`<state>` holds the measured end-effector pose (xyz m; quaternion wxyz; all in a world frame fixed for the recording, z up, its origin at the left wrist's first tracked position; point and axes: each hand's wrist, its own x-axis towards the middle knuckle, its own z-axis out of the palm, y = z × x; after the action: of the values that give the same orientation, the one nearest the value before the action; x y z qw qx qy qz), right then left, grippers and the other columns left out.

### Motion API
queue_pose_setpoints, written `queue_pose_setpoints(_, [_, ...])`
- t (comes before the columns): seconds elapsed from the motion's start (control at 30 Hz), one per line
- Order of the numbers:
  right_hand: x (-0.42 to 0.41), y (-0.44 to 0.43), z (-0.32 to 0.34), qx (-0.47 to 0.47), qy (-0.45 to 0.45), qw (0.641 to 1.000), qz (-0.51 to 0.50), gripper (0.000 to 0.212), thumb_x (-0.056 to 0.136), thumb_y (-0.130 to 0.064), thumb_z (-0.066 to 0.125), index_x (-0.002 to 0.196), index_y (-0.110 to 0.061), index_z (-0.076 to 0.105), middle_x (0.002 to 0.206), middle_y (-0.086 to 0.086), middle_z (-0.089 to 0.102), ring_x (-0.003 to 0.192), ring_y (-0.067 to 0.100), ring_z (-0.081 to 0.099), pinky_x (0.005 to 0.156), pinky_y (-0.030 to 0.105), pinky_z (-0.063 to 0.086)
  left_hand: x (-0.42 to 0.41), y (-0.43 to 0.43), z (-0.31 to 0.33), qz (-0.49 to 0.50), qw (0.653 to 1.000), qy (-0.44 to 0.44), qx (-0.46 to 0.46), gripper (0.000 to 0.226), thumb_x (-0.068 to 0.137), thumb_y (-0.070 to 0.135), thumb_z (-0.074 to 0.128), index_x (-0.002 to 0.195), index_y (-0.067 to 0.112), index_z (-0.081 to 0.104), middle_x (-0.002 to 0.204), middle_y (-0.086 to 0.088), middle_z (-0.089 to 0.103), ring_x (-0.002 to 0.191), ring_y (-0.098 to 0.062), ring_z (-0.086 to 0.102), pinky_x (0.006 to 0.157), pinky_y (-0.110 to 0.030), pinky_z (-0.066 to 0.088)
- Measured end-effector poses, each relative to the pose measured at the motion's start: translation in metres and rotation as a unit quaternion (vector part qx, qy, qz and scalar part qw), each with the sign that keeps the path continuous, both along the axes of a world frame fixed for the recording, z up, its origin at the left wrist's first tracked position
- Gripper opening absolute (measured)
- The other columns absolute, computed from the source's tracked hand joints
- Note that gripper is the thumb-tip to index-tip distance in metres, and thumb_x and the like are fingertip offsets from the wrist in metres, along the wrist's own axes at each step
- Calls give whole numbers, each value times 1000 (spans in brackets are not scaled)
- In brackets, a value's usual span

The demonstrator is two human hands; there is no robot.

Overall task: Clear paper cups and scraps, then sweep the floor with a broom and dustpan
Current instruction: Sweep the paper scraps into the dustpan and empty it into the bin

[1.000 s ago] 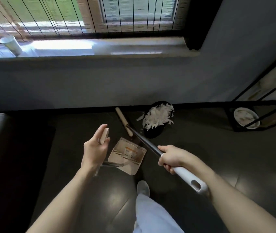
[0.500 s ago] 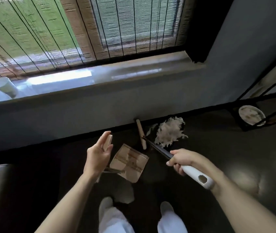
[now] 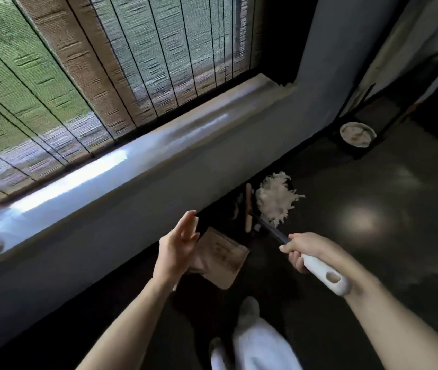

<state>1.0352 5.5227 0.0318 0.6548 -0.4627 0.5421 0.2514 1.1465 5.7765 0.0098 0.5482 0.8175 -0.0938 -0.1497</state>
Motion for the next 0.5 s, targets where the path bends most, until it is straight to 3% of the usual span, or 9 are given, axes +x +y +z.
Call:
queue_pose_setpoints(0.13, [33, 0, -3, 4, 3, 998, -62, 38, 96, -2, 52, 132, -12, 45, 44, 0, 37, 29, 6, 33, 30, 11, 26, 43, -2, -5, -14, 1000, 7, 8, 46, 89, -5, 61, 130, 18, 59, 120, 12, 61, 112, 9, 55, 94, -4, 36])
queue_pose_setpoints(0.23, [63, 1, 1, 14, -3, 995, -102, 14, 96, -4, 53, 94, -18, 56, 41, -1, 40, 27, 5, 35, 28, 11, 26, 69, -2, -7, -14, 1000, 6, 12, 45, 89, -2, 63, 128, 21, 61, 118, 16, 62, 110, 9, 56, 93, -3, 37])
queue_pose_setpoints(0.3, [87, -6, -3, 3, -6, 995, -104, 20, 96, -5, 53, 77, -10, 48, 43, -1, 40, 27, 5, 35, 28, 11, 26, 89, -3, -11, -20, 1000, 12, 8, 46, 89, -2, 63, 128, 23, 62, 116, 20, 63, 110, 10, 56, 94, -3, 37])
queue_pose_setpoints(0.4, [116, -20, -9, 8, 9, 993, -114, 23, 97, -9, 52, 75, -8, 45, 45, -1, 39, 27, 5, 36, 27, 12, 26, 116, 0, -18, -48, 999, 26, 7, 53, 89, -3, 62, 124, 36, 62, 107, 34, 60, 108, 13, 56, 89, -2, 39])
queue_pose_setpoints(0.5, [145, -28, -18, -8, 13, 990, -138, 21, 98, -10, 52, 78, -9, 45, 53, -2, 39, 27, 5, 36, 27, 12, 26, 143, 3, -25, -100, 995, 4, 27, 57, 89, 2, 63, 116, 52, 57, 106, 41, 59, 112, 10, 55, 92, -10, 41])
